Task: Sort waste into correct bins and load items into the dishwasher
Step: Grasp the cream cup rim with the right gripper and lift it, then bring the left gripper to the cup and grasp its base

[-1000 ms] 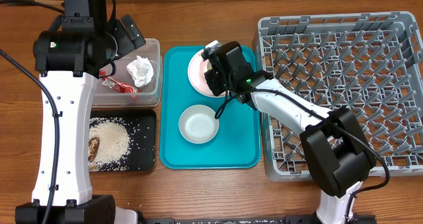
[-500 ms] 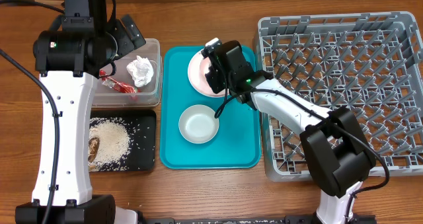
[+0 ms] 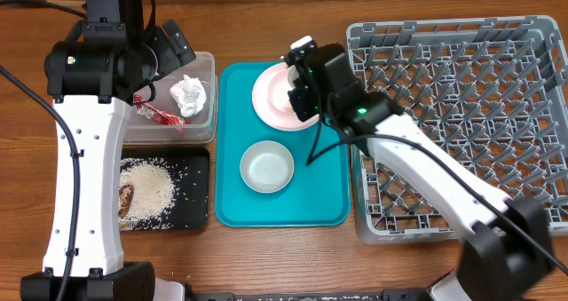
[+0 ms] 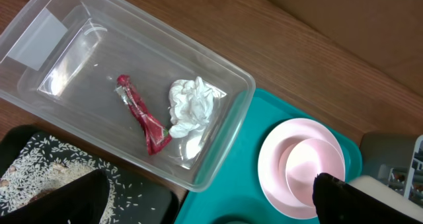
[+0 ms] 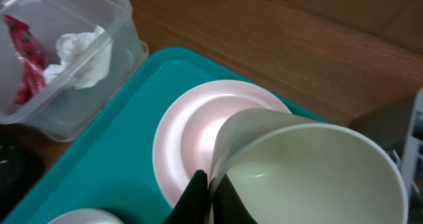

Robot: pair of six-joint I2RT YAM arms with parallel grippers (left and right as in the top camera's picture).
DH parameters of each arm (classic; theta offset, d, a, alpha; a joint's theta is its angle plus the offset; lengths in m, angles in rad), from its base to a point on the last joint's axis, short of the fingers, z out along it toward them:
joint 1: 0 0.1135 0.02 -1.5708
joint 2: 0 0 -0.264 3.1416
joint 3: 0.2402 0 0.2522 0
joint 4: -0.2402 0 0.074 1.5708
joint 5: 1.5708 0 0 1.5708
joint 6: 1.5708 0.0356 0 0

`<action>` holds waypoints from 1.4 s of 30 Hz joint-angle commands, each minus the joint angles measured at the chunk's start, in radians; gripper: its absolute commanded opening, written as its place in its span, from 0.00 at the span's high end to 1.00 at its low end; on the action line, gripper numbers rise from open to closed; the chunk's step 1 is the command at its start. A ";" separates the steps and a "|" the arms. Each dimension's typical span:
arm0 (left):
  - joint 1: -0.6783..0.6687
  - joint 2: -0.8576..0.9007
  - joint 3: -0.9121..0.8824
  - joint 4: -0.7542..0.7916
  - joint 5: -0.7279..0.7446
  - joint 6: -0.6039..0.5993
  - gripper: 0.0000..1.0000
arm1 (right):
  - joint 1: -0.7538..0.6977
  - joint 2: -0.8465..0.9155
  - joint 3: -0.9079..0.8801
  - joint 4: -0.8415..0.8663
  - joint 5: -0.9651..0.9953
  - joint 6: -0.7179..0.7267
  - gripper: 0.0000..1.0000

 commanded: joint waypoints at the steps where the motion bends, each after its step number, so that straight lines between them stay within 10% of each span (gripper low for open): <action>1: -0.002 -0.013 0.019 0.001 0.002 -0.016 0.00 | -0.011 -0.087 0.020 -0.055 -0.053 0.072 0.96; 20: -0.002 -0.013 0.019 -0.002 0.046 -0.017 0.00 | -0.293 -0.196 0.020 -0.132 -0.904 0.088 0.96; 32: -0.002 -0.013 0.019 -0.114 0.264 0.045 0.00 | -0.362 -0.196 0.020 -0.114 -1.067 0.146 0.96; 42: -0.002 -0.008 0.003 -0.288 0.948 0.599 0.00 | -0.367 -0.196 0.019 -0.158 -1.234 0.073 0.96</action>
